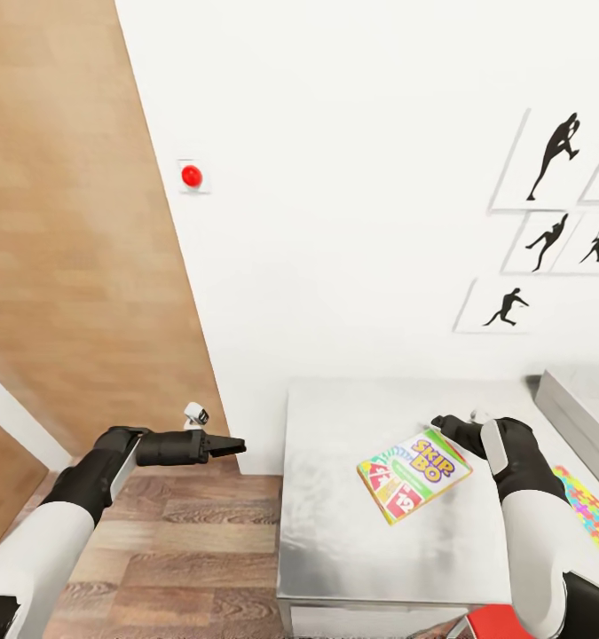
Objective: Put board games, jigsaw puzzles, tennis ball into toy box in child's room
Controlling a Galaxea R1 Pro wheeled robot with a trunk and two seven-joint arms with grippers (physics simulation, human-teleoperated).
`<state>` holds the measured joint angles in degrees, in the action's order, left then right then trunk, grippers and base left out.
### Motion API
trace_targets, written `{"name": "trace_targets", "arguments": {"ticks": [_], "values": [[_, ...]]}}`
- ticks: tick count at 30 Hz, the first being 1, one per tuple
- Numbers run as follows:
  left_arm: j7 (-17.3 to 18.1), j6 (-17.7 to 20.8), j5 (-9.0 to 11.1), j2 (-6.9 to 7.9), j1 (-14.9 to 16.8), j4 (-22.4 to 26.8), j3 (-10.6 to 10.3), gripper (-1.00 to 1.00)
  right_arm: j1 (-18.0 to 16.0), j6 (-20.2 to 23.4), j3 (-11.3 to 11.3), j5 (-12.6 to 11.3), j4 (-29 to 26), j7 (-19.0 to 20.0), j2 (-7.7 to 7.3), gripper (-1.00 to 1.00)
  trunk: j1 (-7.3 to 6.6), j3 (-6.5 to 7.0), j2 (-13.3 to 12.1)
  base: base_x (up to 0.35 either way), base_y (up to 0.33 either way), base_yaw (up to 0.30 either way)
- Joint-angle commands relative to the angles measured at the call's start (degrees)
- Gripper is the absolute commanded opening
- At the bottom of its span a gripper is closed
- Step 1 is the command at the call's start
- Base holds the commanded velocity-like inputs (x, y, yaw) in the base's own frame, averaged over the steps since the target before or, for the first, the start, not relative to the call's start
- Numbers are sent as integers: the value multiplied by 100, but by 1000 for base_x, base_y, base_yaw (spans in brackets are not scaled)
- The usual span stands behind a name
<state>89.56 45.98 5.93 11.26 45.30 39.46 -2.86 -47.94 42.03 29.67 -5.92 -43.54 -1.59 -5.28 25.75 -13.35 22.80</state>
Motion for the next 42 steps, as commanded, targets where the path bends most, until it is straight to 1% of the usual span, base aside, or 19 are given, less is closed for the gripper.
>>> {"name": "trace_targets", "arguments": {"ticks": [1,42], "values": [[4,61,40,4,5,0,-30,100,-5,26,9,-49,-6,-17,1,100,3,-20,12,0,0,0],[0,65,40,-9,5,0,-30,100,4,24,3,-58,-6,-15,-15,100,3,-349,12,0,0,0]]}}
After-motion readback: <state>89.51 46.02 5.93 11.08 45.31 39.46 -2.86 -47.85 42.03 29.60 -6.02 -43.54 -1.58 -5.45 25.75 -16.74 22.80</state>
